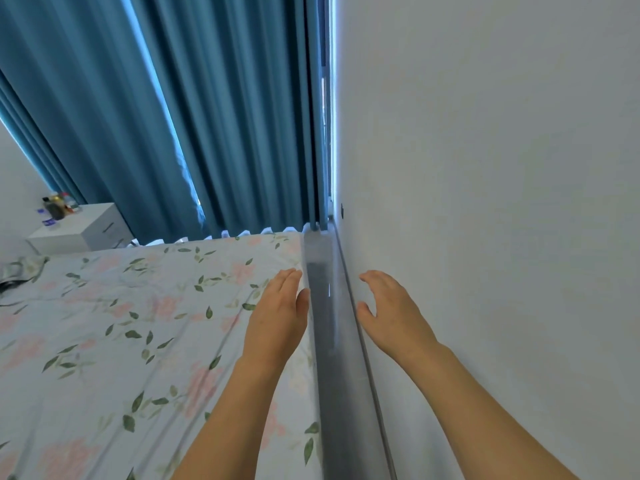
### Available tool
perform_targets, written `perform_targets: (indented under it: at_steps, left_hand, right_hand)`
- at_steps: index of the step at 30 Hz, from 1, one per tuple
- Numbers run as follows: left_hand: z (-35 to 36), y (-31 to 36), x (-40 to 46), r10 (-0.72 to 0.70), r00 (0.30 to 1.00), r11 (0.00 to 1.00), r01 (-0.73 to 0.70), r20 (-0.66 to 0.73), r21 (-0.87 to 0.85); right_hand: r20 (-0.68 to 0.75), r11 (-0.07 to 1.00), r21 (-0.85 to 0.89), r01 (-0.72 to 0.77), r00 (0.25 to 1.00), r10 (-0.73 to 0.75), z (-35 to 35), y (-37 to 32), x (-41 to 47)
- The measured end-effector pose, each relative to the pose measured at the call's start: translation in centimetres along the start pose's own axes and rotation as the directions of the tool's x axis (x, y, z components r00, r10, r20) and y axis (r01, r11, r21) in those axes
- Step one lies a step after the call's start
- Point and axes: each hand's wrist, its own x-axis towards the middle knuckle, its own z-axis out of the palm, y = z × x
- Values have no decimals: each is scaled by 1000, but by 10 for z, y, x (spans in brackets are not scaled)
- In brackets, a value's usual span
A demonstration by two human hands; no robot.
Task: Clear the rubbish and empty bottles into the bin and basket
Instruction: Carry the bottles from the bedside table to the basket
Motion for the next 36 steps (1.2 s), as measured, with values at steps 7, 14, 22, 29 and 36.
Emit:
perform_targets:
  at_steps: [7,14,22,29,36]
  left_hand:
    - [17,-6,44,-27,999,1000,27,-33,11]
    - [58,-36,122,-86,996,996,87,-39,15]
    - [107,-71,279,-97,995,995,97,13,6]
    - [121,-65,388,-6,1000,1000,6,-24,-18]
    - [140,-100,451,-21,992,1000,21,-125,0]
  right_hand:
    - [33,1000,22,12,999,-13,8,20,58]
    - [51,998,47,39,998,-42,37,40,155]
    - [76,998,56,13,997,-18,58,64,315]
    - [46,999,26,25,999,-26,43,81,411]
    - [71,998,41,55,996,-58,75,96,490]
